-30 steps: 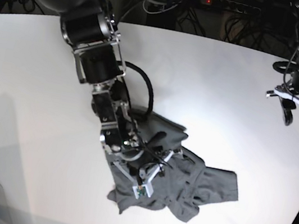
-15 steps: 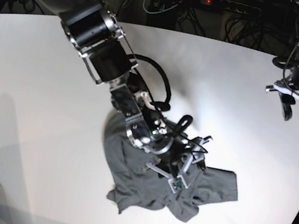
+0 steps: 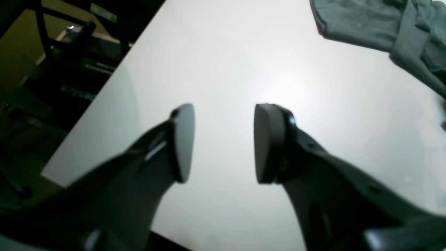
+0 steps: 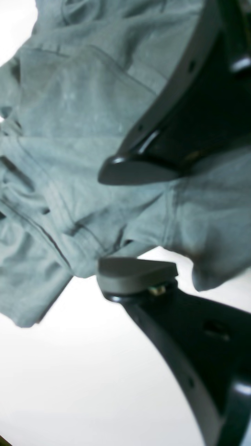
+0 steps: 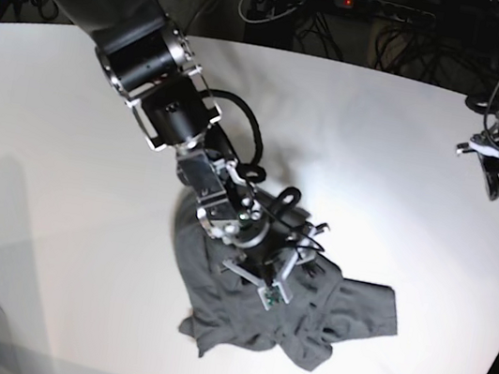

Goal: Layout the t-shirt on the table in an organized manner, then fold the t-shirt properly
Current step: 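Lower the right gripper onto the shirt and pinch a fold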

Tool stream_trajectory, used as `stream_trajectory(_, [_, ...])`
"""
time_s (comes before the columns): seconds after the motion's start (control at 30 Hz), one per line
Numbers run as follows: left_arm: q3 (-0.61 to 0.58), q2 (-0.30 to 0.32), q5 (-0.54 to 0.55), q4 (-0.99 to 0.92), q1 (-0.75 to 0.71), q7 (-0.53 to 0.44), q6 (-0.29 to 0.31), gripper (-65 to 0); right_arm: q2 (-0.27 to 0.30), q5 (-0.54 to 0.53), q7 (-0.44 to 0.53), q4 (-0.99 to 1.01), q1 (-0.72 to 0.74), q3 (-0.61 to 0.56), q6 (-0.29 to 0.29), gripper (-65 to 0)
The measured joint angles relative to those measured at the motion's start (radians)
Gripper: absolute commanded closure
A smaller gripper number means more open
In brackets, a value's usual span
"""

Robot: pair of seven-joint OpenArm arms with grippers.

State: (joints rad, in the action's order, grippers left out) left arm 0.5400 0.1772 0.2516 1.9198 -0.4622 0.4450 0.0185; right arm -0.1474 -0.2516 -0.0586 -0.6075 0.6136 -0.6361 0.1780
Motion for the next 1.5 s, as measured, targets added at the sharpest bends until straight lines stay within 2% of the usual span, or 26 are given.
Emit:
stream_trajectory(0.43, [0.000,-0.001,0.000,0.001,-0.003,0.000,0.000,-26.7,0.000,0.000,0.003,0.042,0.001,0.000,0.000,-34.0])
stream_trajectory(0.6, [0.000,-0.023,0.000,0.001,-0.005,0.000,0.000,-26.7,-0.002,0.000,0.010,0.061,0.005,0.000,0.000,-34.0])
stream_trajectory(0.67, [0.000,-0.023,0.000,0.001,-0.006,0.000,0.000,-26.7,-0.002,0.000,0.032,0.099,0.006,0.000,0.000,-34.0])
stream_trajectory(0.83, [-0.001,-0.023,0.000,0.001,-0.006,0.000,0.000,-26.7,-0.003,0.000,0.163,0.208,0.010,0.000,0.000,-33.9])
stream_trajectory(0.93, [-0.001,-0.023,0.000,0.001,-0.006,0.000,0.000,-26.7,-0.005,0.000,0.169,0.232,0.024,-0.002,0.001,-33.5])
stream_trajectory(1.03, [-0.001,-0.023,0.000,0.001,-0.005,0.000,0.000,-26.7,-0.005,0.000,0.173,0.237,0.026,-0.001,0.001,-27.4])
stream_trajectory(1.27, [-0.002,-0.023,0.000,0.001,-0.006,0.000,0.000,-26.7,-0.003,0.000,0.161,0.237,0.026,-0.001,0.001,-1.8])
stream_trajectory(1.3, [-0.001,-0.023,0.000,0.001,-0.006,0.000,0.000,-26.7,-0.002,0.000,0.161,0.236,0.026,-0.001,0.001,0.0])
stream_trajectory(1.5, [-0.001,-0.023,0.000,0.001,-0.005,0.000,0.000,-26.7,0.000,0.000,0.146,0.217,0.023,-0.001,0.001,0.0])
